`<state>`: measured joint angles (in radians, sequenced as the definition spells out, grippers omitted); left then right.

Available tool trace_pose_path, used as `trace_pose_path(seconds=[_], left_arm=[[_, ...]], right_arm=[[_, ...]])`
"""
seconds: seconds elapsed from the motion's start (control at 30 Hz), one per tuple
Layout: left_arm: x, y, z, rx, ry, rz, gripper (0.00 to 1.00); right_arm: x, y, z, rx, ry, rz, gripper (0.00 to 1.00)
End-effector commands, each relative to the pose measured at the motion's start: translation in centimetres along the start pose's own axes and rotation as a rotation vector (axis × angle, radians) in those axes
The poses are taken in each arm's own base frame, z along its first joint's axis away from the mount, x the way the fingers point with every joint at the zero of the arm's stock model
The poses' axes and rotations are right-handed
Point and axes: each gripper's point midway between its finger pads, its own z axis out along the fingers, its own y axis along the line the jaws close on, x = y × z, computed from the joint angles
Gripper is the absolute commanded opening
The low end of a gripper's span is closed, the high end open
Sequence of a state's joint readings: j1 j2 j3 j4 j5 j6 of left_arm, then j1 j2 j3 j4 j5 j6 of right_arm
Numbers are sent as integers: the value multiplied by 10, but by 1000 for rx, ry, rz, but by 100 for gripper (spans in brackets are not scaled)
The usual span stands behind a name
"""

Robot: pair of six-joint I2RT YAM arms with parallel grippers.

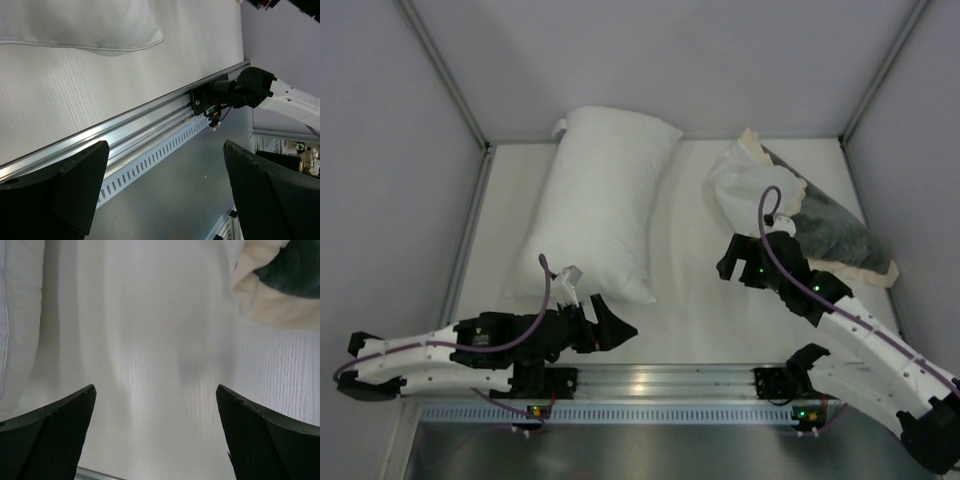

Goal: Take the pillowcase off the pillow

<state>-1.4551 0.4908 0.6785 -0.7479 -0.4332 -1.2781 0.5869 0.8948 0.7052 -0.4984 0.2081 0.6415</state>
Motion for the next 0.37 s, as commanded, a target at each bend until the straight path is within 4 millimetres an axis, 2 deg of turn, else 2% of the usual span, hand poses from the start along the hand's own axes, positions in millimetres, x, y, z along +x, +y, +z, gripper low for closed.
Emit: trace_pose_path(seconds=[0.0, 0.1, 0.13, 0.2, 0.23, 0.27, 0.3, 0.33], left_arm=[[5, -18, 11, 78, -2, -27, 99], [17, -10, 19, 83, 29, -48, 99], [25, 0, 25, 69, 42, -53, 99], [28, -5, 24, 129, 52, -85, 99], [35, 4, 29, 127, 62, -85, 99], [33, -5, 25, 191, 59, -114, 99], [34, -7, 23, 220, 60, -127, 99], [37, -4, 25, 242, 62, -110, 99]], right_arm=[[34, -6, -20, -48, 80, 67, 99], [57, 0, -32, -148, 121, 164, 99], [65, -3, -35, -171, 114, 184, 100], [71, -7, -38, -188, 102, 219, 99], [75, -11, -42, -207, 80, 228, 100], [74, -9, -46, -232, 62, 239, 99], [72, -8, -49, -253, 43, 246, 99], [61, 2, -62, -341, -8, 254, 100]])
